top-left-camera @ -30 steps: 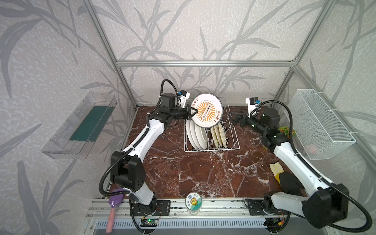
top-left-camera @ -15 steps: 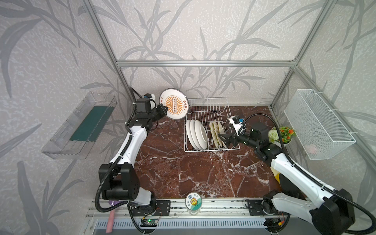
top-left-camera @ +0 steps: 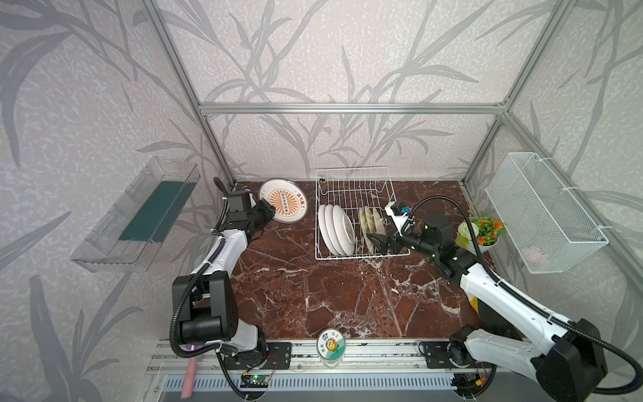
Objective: Unload the plates from the dish rack
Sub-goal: Place a plate at the top-left of the table.
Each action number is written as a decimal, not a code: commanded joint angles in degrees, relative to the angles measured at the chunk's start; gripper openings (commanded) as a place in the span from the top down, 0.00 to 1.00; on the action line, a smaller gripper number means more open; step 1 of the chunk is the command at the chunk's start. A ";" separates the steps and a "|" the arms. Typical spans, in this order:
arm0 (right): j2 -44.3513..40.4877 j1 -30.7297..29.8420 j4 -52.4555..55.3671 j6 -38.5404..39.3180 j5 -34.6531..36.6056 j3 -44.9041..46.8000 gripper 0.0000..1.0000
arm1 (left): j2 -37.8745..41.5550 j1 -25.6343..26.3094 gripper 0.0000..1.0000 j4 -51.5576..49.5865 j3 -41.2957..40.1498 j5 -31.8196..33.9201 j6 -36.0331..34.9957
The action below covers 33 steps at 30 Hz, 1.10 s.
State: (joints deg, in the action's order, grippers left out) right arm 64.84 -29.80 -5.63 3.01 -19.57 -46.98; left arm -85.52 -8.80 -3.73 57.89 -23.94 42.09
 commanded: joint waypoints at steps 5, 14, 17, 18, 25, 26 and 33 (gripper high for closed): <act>-0.68 -0.27 0.60 1.22 0.67 -1.97 0.01 | -4.66 -3.39 1.00 12.84 -1.75 -6.33 2.22; -1.25 -0.42 1.13 1.41 1.16 -1.95 0.01 | -12.80 -4.23 1.00 17.05 -2.38 -8.17 3.88; -1.29 -0.35 1.36 1.64 1.29 -2.15 0.01 | -14.97 -4.73 1.00 18.19 -2.11 -8.61 4.35; -1.21 -0.39 1.31 1.58 1.29 -2.19 0.01 | -15.79 -4.89 1.00 19.03 -2.17 -8.83 4.81; -0.70 -0.38 2.15 2.12 1.54 -2.93 0.01 | -20.12 -6.41 1.00 20.94 -2.31 -11.06 7.03; -0.68 -0.40 2.36 2.26 1.64 -3.02 0.01 | -20.29 -6.60 1.00 20.91 -2.72 -10.79 6.96; -0.18 -0.35 2.33 2.45 1.64 -3.27 0.01 | -21.69 -7.19 0.92 20.32 -3.18 -10.32 6.82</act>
State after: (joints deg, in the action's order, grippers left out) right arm 64.79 -29.82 -3.90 4.62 -18.20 -48.14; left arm -106.89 -15.53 13.50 54.70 -33.06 47.88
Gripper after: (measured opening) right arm 0.991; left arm 0.097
